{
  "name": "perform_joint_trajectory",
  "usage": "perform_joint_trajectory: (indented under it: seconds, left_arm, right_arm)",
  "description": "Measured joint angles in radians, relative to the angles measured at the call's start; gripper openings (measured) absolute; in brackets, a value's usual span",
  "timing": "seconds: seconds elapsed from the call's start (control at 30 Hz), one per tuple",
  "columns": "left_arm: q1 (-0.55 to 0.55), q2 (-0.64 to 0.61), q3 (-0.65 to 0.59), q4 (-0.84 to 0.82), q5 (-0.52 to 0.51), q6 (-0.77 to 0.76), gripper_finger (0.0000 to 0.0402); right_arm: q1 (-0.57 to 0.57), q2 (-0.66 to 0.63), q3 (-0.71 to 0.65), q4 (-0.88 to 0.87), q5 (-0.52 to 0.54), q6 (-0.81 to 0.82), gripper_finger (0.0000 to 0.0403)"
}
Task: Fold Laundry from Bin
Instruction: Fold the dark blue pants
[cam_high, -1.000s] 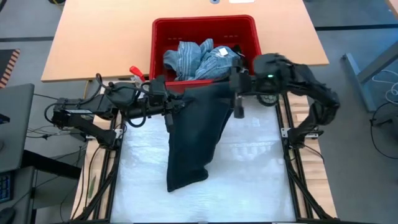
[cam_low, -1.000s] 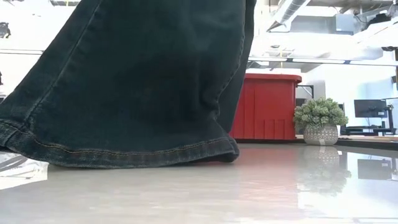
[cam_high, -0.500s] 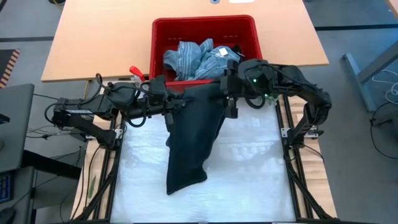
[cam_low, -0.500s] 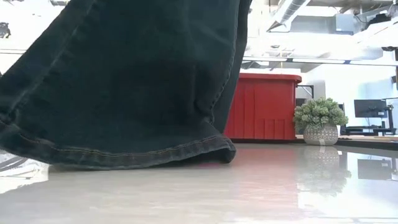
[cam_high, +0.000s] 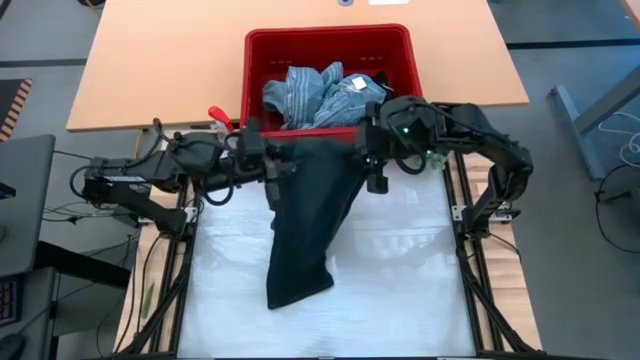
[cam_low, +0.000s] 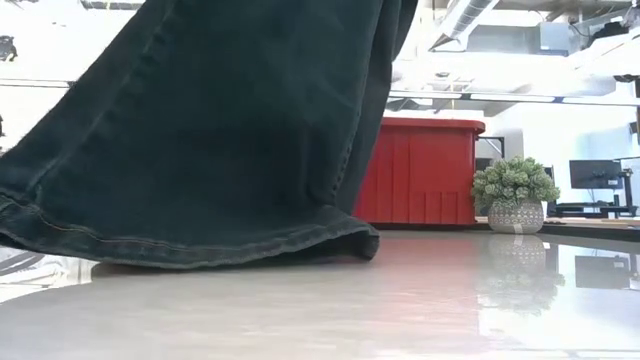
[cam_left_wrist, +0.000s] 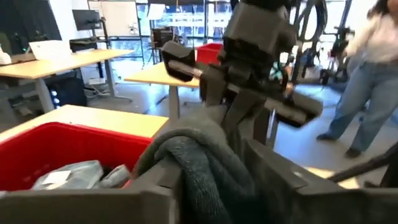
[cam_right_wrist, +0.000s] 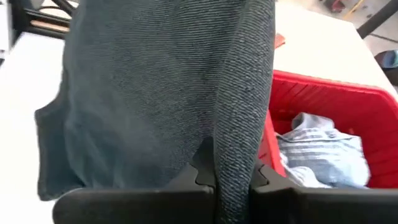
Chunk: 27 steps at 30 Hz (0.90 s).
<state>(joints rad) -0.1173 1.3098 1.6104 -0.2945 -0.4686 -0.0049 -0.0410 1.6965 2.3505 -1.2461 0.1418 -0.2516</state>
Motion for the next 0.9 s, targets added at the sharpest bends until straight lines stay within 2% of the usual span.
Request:
perform_joint_trajectory:
  seconds: [0.17,0.3,0.37,0.5,0.6,0.73,0.9]
  left_arm:
    - [0.001,-0.067,0.001,-0.122,-0.142,0.032,0.0206]
    - [0.002,-0.131,0.001,-0.123,-0.193,0.011,0.0231]
    - [0.003,-0.152,0.003,-0.075,-0.148,0.027,0.0234]
    - [0.002,-0.155,0.003,0.029,0.064,0.132,0.0235]
    - [0.013,-0.106,0.035,0.003,0.163,0.157,0.0235]
    - [0.047,0.027,0.152,-0.139,0.2,0.213,0.0235]
    - [0.082,0.221,0.398,-0.367,0.199,0.301,0.0235]
  right_arm:
    - [0.001,-0.028,-0.001,-0.008,-0.06,0.017,0.0037]
    - [-0.009,-0.054,-0.001,-0.012,-0.107,0.048,0.0037]
    - [-0.02,-0.061,-0.001,-0.01,-0.157,0.068,0.0037]
    - [-0.058,-0.055,-0.001,-0.011,-0.248,0.113,0.0037]
    - [-0.078,-0.035,0.0,-0.019,-0.27,0.121,0.0037]
    - [-0.081,-0.001,0.0,-0.024,-0.276,0.122,0.0037]
    - [-0.077,0.027,0.001,-0.035,-0.28,0.122,0.0037]
